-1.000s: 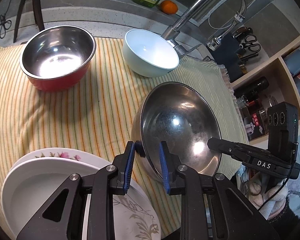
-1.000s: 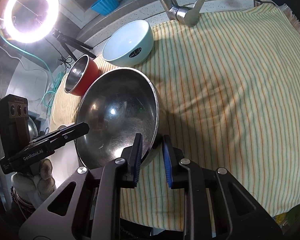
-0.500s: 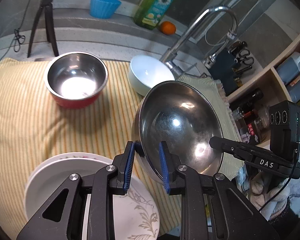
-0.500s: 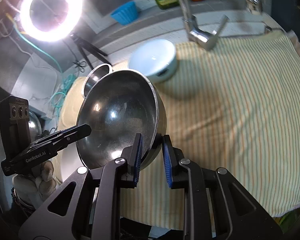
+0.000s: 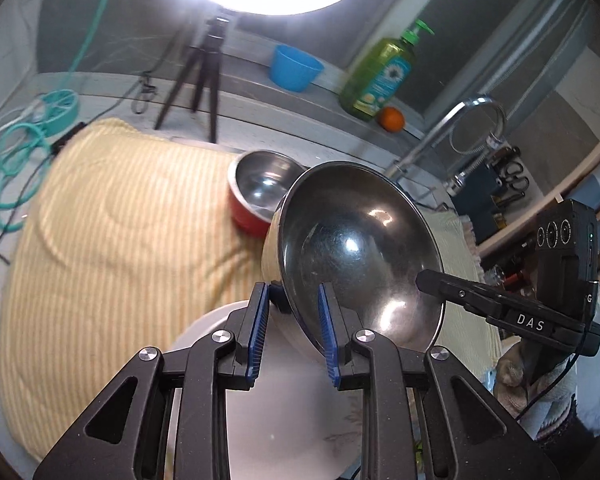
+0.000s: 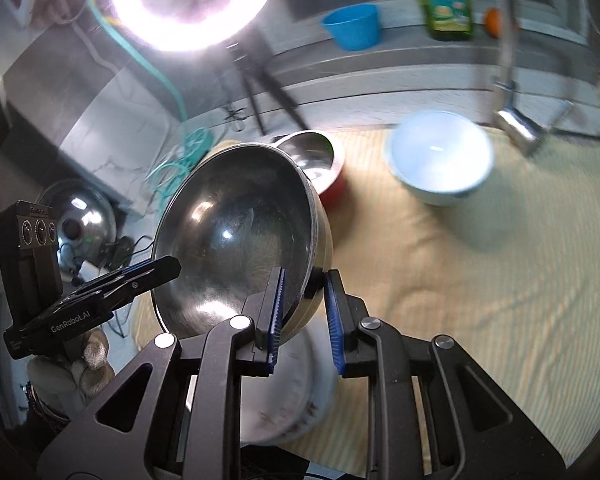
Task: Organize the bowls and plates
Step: 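Carry the large steel bowl beside the plate stack and release it, then move the right gripper to the rim of the red steel bowl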
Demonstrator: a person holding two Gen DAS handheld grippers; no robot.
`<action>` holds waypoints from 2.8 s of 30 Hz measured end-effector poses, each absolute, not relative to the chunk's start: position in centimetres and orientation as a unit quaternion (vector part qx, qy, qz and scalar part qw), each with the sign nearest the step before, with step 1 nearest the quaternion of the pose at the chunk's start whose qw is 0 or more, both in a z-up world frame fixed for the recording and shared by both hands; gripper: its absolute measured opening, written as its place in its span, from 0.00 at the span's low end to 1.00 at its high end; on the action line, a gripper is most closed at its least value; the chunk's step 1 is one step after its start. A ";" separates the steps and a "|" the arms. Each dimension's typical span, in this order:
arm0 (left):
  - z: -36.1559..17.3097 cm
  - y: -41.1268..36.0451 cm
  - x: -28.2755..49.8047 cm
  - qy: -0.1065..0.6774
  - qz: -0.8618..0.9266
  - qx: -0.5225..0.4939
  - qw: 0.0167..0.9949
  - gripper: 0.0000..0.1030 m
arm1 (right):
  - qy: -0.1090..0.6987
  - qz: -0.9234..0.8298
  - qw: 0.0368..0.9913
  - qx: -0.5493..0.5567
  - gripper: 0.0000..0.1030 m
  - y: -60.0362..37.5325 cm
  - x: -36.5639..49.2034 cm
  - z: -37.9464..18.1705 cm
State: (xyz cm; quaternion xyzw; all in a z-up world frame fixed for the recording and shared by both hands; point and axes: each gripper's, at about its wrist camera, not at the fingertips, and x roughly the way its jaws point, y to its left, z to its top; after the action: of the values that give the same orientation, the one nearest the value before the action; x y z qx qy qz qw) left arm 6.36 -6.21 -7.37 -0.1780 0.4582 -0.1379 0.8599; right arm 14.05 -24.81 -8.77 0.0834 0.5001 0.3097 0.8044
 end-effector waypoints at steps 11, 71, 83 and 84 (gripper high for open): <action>-7.4 1.6 2.7 0.440 -0.048 -0.223 0.869 0.21 | 0.504 0.390 0.770 0.035 0.20 -15.1 13.3 -9.2; -9.1 6.1 1.6 0.447 0.010 -0.233 0.863 0.54 | 0.494 0.381 0.782 0.016 0.84 -14.9 14.0 -9.1; -8.3 1.2 7.0 0.449 -0.055 -0.201 0.869 0.54 | 0.484 0.308 0.817 0.060 0.84 -22.2 18.1 -9.2; -8.4 0.8 7.5 0.450 -0.060 -0.198 0.869 0.54 | 0.485 0.307 0.817 0.063 0.84 -22.4 18.4 -9.3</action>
State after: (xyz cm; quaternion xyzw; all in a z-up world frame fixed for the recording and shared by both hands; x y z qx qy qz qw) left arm 7.48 0.81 -8.35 -0.1977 0.4503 -0.0598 0.8687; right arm 18.36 -22.41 -9.34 0.0634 0.4847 0.3071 0.8165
